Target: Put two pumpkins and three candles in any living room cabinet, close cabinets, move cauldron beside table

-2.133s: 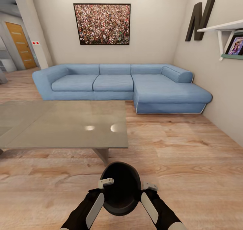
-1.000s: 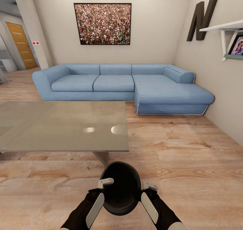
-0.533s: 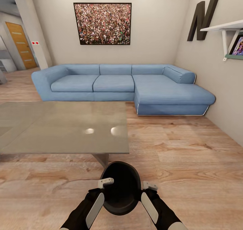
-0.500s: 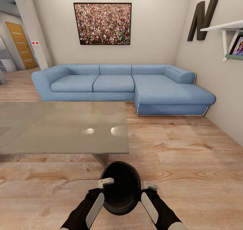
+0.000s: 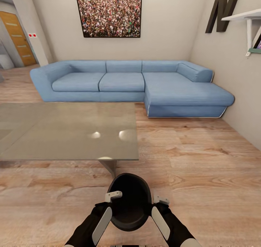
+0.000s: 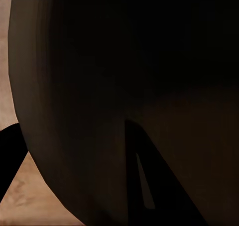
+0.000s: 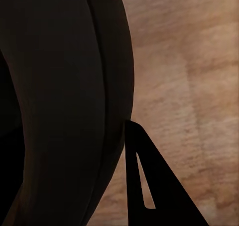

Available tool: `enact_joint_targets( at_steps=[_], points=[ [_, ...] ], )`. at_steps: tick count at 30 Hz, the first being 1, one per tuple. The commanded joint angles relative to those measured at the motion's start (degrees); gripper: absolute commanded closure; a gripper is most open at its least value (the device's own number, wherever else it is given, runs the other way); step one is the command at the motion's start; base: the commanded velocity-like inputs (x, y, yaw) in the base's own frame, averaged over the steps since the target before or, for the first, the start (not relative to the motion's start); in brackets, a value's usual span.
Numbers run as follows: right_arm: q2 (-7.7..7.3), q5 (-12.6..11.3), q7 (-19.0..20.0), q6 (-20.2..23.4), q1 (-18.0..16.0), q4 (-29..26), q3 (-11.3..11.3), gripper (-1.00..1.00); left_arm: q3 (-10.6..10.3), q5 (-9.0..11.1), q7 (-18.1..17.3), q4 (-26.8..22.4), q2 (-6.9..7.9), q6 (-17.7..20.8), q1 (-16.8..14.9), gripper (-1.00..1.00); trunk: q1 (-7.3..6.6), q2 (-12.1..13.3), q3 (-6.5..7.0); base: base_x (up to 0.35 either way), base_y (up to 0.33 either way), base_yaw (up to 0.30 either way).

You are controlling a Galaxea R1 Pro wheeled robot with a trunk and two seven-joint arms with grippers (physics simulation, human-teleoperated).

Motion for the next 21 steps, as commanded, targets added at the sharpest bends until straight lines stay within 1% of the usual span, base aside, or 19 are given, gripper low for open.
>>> enact_joint_targets(
  at_steps=[1, 9, 21],
  points=[
    [-0.12, -1.9, 1.6, -0.3, -0.1, -0.1, 0.7, 1.00, -0.2, 0.8, 0.6, -0.1, 0.33, 0.1, 0.0, 1.00, 0.00, 0.0, -0.27, 0.000, 0.000, 0.000],
    [-0.12, -1.9, 1.6, -0.3, -0.1, -0.1, 0.7, 1.00, -0.2, 0.8, 0.6, -0.1, 0.33, 0.1, 0.0, 1.00, 0.21, -0.2, -2.05, 0.000, 0.000, 0.000],
    [-0.12, -1.9, 1.6, -0.3, -0.1, -0.1, 0.7, 1.00, -0.2, 0.8, 0.6, -0.1, 0.38, 0.1, -0.1, 1.00, 0.21, -0.2, -2.05, 0.013, 0.000, 0.000]
  ],
)
